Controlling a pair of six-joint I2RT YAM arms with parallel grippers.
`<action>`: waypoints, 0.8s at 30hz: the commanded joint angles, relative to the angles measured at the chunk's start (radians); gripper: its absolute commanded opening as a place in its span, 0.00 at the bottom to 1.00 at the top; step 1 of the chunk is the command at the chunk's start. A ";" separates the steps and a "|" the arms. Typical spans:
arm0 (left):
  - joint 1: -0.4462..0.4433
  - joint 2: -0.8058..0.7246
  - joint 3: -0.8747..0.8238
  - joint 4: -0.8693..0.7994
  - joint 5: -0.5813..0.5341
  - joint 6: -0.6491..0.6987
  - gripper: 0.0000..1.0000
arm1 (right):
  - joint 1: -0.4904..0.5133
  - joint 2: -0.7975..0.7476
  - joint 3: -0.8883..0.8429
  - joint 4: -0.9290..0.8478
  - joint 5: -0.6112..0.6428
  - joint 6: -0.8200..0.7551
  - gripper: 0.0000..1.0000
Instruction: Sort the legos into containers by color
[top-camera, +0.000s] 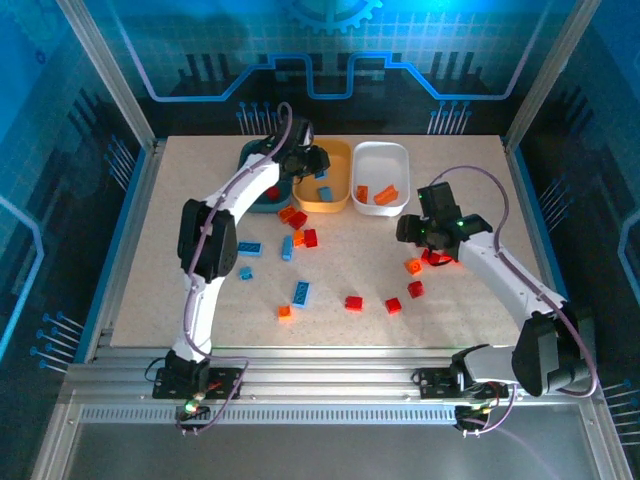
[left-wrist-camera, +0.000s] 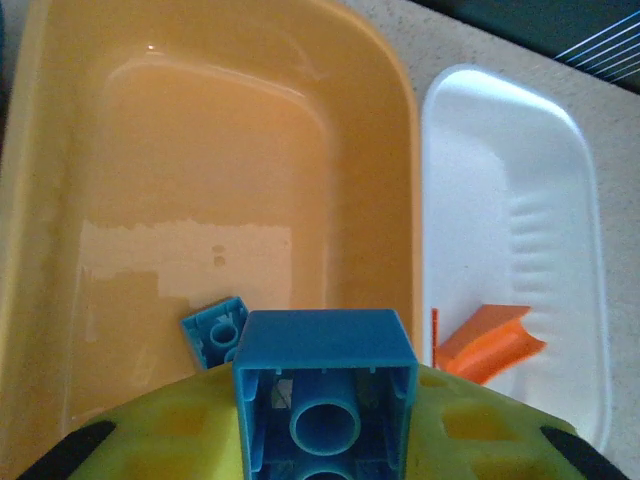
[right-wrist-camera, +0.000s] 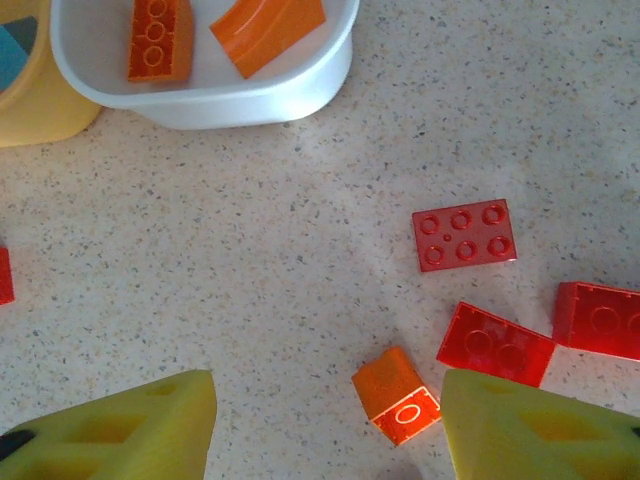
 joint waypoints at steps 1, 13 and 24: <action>-0.002 0.070 0.095 -0.086 0.024 0.019 0.34 | -0.013 -0.020 0.003 -0.024 -0.001 -0.002 0.62; -0.008 -0.039 0.080 -0.066 0.093 0.031 0.78 | 0.063 -0.030 -0.002 -0.041 -0.028 -0.013 0.68; 0.033 -0.653 -0.717 0.176 0.045 -0.078 0.95 | 0.394 0.308 0.171 0.073 -0.060 0.016 0.71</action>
